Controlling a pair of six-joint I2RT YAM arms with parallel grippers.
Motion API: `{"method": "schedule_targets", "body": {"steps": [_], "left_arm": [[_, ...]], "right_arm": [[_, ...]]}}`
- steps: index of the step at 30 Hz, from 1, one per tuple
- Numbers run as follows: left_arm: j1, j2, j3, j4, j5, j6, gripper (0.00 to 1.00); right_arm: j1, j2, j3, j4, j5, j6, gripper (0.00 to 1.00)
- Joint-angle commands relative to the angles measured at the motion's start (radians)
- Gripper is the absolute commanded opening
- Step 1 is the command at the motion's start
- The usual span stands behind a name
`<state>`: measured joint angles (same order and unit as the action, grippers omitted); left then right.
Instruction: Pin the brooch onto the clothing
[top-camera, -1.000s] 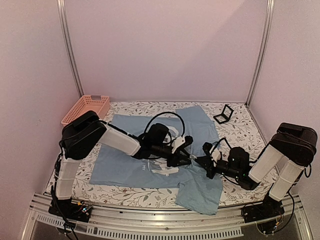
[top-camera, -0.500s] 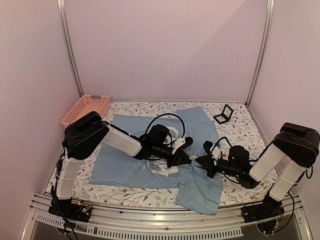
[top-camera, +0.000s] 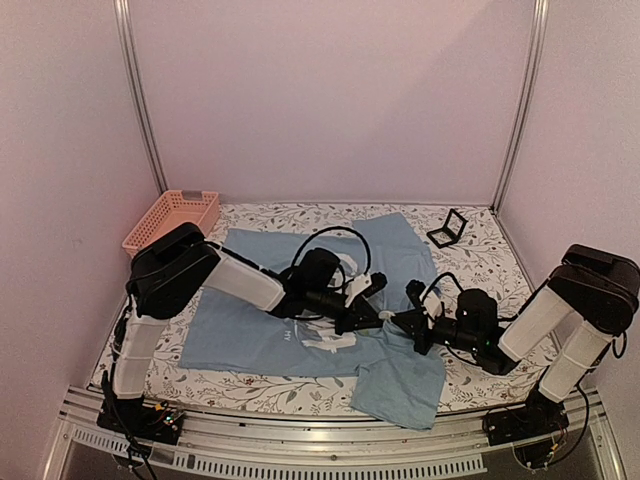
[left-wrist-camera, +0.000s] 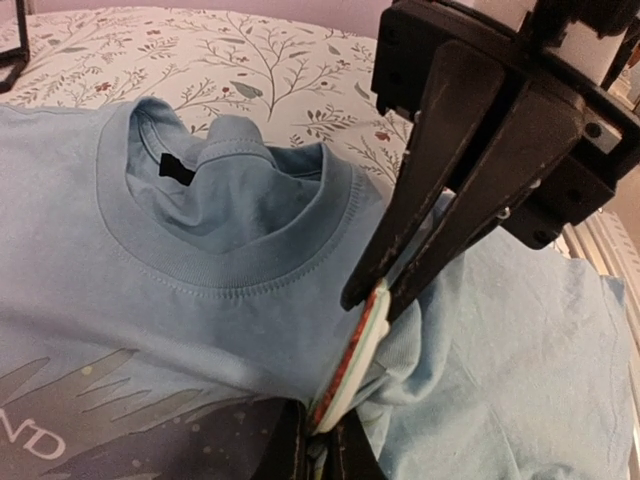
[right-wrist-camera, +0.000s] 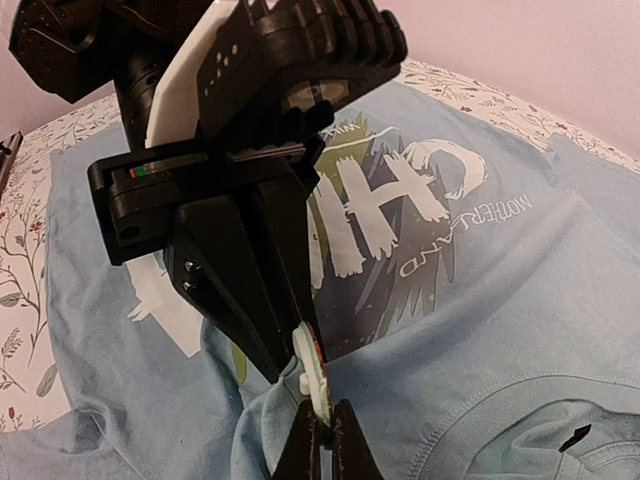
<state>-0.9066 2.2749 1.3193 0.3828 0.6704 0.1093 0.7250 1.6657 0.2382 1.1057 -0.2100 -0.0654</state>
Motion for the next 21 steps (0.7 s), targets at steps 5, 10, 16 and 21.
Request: {"method": "schedule_targets", "body": {"steps": [5, 10, 16, 21], "left_arm": [[-0.024, -0.012, 0.040, 0.032, 0.011, -0.035, 0.03], [-0.013, -0.028, 0.024, 0.062, 0.023, -0.075, 0.10], [-0.008, -0.039, 0.000, 0.088, 0.004, -0.088, 0.19], [-0.007, -0.048, -0.024, 0.107, -0.010, -0.100, 0.27]], "right_arm": [[0.015, 0.029, 0.088, 0.079, -0.041, 0.106, 0.00], [0.035, 0.068, 0.110, 0.102, -0.022, 0.162, 0.00], [0.050, 0.064, 0.113, 0.125, -0.014, 0.160, 0.00], [0.053, 0.058, 0.111, 0.133, -0.011, 0.172, 0.00]]}}
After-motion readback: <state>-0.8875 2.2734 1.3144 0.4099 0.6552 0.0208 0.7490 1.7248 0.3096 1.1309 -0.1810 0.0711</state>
